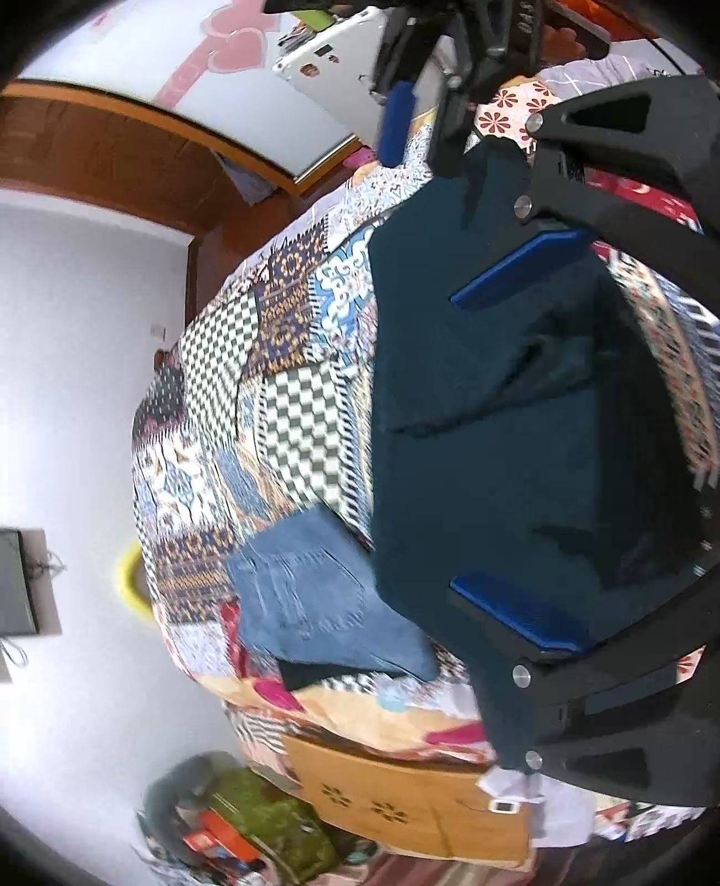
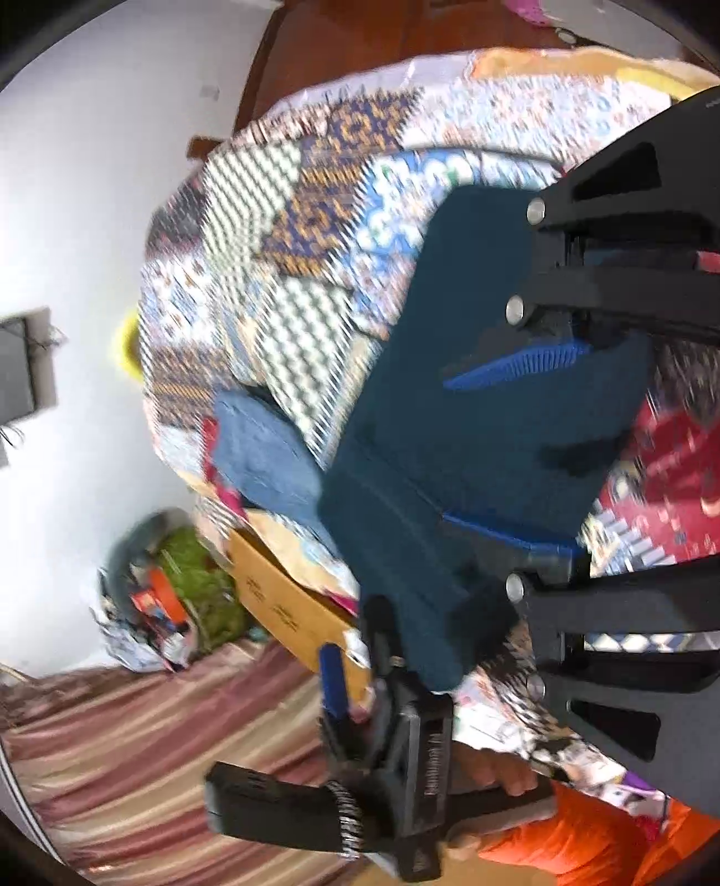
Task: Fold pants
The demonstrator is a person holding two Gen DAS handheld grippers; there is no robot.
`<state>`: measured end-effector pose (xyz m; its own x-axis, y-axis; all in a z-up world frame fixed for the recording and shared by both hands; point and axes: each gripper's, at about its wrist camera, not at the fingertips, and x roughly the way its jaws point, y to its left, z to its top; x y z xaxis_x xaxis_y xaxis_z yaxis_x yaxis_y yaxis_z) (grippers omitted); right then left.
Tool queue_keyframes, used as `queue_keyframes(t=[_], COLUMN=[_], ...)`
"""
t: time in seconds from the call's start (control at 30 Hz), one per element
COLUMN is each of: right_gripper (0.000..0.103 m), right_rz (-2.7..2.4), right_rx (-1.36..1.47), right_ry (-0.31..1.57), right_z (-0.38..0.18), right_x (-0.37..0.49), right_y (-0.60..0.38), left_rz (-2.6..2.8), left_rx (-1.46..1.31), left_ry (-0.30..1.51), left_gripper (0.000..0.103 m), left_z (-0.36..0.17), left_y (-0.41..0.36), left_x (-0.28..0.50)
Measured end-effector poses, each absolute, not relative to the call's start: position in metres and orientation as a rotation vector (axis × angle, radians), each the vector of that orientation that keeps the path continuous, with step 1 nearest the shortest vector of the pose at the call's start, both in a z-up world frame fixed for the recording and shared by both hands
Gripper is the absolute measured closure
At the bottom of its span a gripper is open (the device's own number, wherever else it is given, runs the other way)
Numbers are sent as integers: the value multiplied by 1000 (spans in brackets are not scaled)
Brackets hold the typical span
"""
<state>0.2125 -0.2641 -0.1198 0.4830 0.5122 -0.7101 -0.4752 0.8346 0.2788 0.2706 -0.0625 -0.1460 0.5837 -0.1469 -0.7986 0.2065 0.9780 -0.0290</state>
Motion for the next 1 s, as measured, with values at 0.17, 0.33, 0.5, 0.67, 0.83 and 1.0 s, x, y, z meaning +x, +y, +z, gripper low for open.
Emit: queue_keyframes(t=[0.17, 0.33, 0.5, 0.67, 0.83, 1.0], right_gripper=[52, 52, 52, 48, 42, 42], right_rz=[512, 458, 447, 457, 463, 454], right_rx=[56, 95, 98, 25, 7, 38], right_ry=[890, 987, 1100, 1120, 1117, 1119], right_z=[-130, -164, -204, -225, -220, -218], right_x=[241, 267, 276, 259, 241, 228], right_y=[-285, -299, -301, -294, -299, -307], left_rz=[-244, -275, -272, -274, -274, -264], left_rx=[119, 154, 199, 213, 212, 218], left_ry=[956, 1033, 1142, 1237, 1219, 1213], left_gripper=[6, 6, 6, 6, 4, 4], left_z=[-156, -185, -226, -258, -257, -252], left_y=[-93, -114, -124, -118, -110, -103], left_x=[303, 333, 350, 352, 336, 318])
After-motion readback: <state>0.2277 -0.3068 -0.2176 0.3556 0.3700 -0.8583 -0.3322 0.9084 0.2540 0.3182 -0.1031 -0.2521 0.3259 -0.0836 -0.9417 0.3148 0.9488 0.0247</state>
